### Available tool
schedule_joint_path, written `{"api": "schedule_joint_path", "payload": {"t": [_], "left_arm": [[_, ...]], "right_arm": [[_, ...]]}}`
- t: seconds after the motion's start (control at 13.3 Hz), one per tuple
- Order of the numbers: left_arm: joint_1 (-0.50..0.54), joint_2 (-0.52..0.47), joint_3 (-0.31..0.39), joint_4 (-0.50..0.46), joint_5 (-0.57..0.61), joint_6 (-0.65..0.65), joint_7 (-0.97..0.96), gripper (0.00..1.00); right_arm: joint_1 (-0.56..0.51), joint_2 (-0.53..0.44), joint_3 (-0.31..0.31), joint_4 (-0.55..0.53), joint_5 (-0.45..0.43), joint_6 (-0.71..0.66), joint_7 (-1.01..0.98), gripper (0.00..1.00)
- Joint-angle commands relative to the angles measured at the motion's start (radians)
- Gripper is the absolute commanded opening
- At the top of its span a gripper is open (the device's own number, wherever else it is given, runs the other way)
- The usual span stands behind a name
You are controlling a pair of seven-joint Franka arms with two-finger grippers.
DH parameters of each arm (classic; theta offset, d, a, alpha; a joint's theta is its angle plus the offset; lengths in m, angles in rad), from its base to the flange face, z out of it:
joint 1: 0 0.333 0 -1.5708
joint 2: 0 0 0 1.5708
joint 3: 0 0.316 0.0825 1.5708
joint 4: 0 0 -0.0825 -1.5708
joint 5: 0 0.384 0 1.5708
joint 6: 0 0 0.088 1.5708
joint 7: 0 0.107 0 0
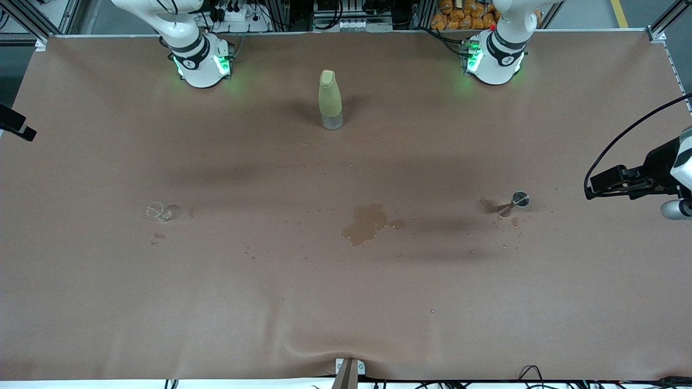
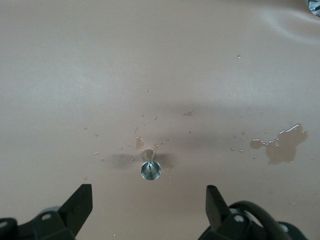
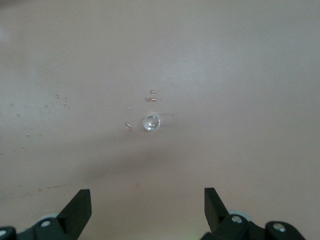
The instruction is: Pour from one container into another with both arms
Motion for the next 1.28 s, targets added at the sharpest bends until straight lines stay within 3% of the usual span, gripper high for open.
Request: {"api": "schedule_joint_path", "payload": {"t": [0.0,0.15,0.53,0.75,0.98,1.2], "left_arm": [[-0.004,-0.037,-0.007,-0.066,0.07,0.002,0.023,1.0],[-0.001,-0.053,-0.022,-0.081,0.1,-0.001,0.123,1.0],[-0.003,-0.109,-0.022,-0.127,0.046,0.006,0.151,1.0],[-0.155,-0.171,0.147,-0.175,-0.007,0.06,0.105,1.0],[-0.227,-0.224,0.174,-0.256,-0.022,0.153,-0.039,1.0],[-0.212,-0.215,0.172,-0.232,-0.005,0.149,-0.036,1.0]], "right_arm": [[-0.021,-0.026,0.069,-0.043,-0.055,0.039,0.015,1.0],[-0.021,-0.026,0.07,-0.04,-0.055,0.046,0.015,1.0],[-0.023,-0.016,0.065,-0.03,-0.049,0.045,0.017,1.0],[-0.023,-0.013,0.065,-0.03,-0.042,0.051,0.017,1.0],[-0.02,-0.013,0.065,-0.027,-0.042,0.057,0.021,1.0],[-0.023,-0.013,0.065,-0.029,-0.04,0.054,0.026,1.0]]}}
